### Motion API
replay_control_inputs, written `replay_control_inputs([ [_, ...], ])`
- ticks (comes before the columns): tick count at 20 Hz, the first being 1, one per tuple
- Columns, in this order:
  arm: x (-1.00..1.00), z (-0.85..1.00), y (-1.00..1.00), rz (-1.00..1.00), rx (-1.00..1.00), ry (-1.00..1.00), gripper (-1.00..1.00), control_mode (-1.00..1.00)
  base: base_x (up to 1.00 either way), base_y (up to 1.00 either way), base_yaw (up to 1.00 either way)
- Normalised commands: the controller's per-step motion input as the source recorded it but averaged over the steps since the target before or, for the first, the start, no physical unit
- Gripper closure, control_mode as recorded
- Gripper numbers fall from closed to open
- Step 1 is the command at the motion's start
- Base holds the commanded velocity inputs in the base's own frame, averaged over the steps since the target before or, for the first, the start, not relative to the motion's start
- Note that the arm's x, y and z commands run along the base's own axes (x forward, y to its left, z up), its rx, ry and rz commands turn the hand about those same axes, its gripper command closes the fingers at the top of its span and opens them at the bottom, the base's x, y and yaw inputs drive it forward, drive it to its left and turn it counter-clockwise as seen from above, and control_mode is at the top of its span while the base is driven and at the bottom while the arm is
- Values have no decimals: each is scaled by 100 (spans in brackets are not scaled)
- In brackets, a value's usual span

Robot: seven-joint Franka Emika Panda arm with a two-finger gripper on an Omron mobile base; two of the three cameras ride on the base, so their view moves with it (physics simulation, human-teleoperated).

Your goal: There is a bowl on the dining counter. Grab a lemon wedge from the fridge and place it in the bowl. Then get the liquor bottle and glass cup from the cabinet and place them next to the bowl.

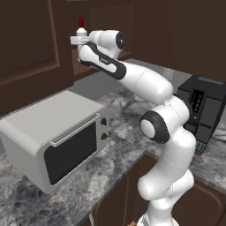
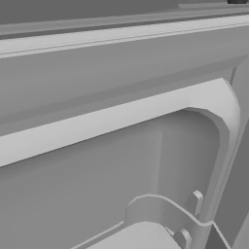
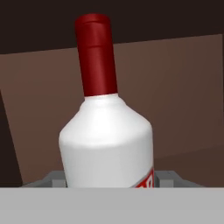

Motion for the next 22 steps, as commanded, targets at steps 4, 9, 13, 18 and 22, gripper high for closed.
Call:
replay_control_inputs([
  [4,-17,0,-4,0,0,-5,100,-100,0,0,0],
  [9,-32,-4,-1,0,0,-4,100,-100,0,0,0],
  [13,-80,-13,-11,0,0,-7,100,-100,0,0,0],
  [18,-90,3,-11,0,1,-2,100,-100,0,0,0],
  [22,-83,18,-44,0,2,0,100,-100,0,0,0],
])
